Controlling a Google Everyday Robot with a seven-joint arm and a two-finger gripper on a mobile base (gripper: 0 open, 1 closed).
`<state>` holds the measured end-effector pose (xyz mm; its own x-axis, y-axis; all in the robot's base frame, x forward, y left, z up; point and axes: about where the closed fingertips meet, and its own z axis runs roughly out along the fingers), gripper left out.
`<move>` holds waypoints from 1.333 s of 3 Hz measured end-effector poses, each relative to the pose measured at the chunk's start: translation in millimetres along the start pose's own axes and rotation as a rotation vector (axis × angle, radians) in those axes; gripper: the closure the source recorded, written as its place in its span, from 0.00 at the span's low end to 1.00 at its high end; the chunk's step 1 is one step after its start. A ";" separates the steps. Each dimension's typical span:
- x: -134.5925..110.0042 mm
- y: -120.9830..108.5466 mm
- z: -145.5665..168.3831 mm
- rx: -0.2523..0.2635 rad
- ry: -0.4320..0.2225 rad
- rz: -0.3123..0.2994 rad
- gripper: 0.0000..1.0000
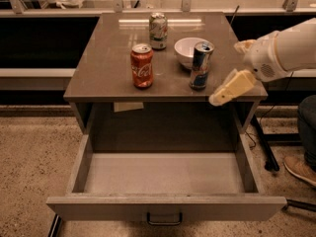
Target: Place redbull can into top drawer
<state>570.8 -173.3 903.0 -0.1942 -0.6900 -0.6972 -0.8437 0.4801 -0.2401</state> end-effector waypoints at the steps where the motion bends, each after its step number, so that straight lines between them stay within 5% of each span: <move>1: -8.8 -16.0 23.3 0.015 -0.089 0.062 0.00; 2: -20.0 -27.6 42.7 0.007 -0.184 0.109 0.09; 4: -38.7 -36.7 61.4 -0.032 -0.319 0.152 0.51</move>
Offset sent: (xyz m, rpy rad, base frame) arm 0.0743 0.0324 -0.0096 0.3374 -0.0541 -0.0469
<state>640.0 -131.0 897.3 -0.1569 -0.4053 -0.9006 -0.8333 0.5438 -0.0996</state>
